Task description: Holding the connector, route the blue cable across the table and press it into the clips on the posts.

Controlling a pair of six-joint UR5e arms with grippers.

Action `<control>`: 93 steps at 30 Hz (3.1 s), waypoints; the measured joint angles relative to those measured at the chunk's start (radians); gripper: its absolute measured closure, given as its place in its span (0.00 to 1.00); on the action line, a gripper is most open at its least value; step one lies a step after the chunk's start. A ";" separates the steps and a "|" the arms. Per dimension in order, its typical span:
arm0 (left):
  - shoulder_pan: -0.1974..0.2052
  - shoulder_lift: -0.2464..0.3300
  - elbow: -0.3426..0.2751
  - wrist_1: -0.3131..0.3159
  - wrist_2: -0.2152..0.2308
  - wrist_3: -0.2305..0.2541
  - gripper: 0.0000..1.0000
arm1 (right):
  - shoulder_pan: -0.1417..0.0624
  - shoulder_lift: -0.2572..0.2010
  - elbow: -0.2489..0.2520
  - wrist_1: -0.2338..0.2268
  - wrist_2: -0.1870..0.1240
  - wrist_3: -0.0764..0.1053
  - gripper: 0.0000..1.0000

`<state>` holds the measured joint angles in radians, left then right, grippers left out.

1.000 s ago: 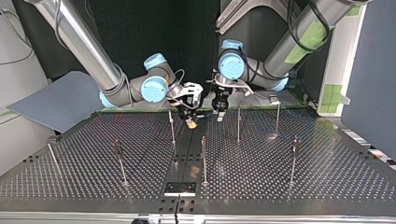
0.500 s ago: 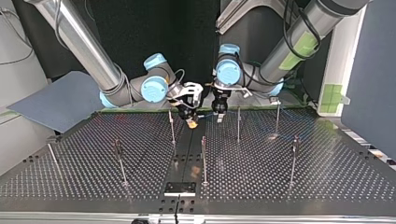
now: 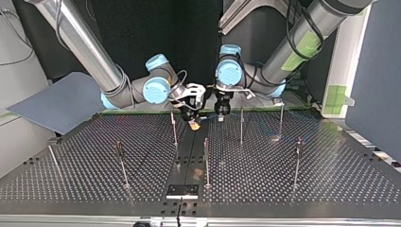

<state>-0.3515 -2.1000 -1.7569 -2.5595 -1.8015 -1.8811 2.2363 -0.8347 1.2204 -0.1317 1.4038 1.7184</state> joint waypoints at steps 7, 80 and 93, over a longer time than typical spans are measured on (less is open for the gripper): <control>0.001 0.010 0.002 -0.005 0.001 -0.005 1.00 | 0.000 -0.001 0.000 0.001 -0.001 0.000 1.00; 0.061 0.342 0.064 -0.136 0.097 0.001 1.00 | -0.036 -0.350 0.033 0.072 0.008 0.089 1.00; 0.077 0.289 0.130 -0.142 0.123 -0.003 1.00 | -0.070 -0.339 0.032 0.058 -0.005 0.099 1.00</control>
<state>-0.2749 -1.8107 -1.6268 -2.7016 -1.6787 -1.8836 2.1660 -1.1733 1.2527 -0.0735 1.3991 1.8172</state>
